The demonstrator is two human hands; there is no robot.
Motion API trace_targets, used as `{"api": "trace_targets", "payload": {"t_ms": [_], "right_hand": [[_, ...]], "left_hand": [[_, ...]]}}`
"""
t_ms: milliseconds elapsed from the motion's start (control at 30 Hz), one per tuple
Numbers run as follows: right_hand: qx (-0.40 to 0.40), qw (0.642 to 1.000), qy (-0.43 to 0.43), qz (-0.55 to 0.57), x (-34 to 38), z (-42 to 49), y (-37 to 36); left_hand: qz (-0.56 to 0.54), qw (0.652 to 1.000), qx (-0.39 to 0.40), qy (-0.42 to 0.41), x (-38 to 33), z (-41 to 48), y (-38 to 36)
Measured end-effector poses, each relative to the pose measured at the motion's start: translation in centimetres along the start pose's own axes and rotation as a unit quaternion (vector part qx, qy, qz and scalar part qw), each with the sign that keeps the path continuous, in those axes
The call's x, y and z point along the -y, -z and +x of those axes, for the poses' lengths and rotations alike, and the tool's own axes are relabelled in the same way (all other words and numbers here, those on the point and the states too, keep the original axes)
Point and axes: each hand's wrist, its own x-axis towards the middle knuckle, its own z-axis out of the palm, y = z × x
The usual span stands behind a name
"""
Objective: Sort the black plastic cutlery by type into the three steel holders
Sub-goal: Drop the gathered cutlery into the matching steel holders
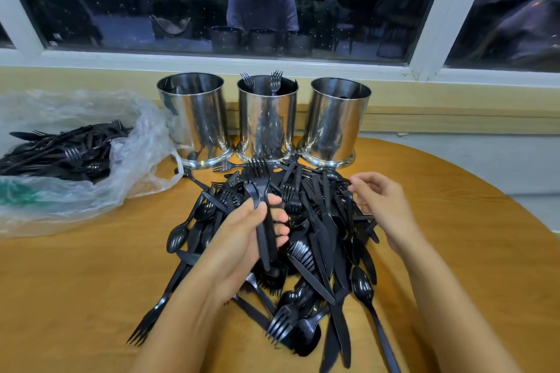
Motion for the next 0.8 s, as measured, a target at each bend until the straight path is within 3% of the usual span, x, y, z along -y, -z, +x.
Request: {"api": "trace_targets", "payload": {"t_ms": [267, 400, 633, 800], "right_hand": [[0.069, 0.972, -0.055, -0.219, 0.2, 5.7, -3.3], [0.074, 0.983, -0.066, -0.153, 1.9, 6.7, -3.1], [-0.057, 0.993, 0.099, -0.033, 7.3, 4.1, 0.1], [0.015, 0.983, 0.014, 0.184, 6.7, -3.0, -1.1]], "left_hand": [[-0.048, 0.998, -0.05, 0.01, 0.4, 0.4, -0.1], [-0.088, 0.994, -0.058, 0.021, 0.4, 0.6, -0.1], [-0.118, 0.99, -0.079, 0.018, 0.5, 0.6, -0.4], [-0.093, 0.992, -0.085, 0.007, 1.0, 0.5, -0.8]]}}
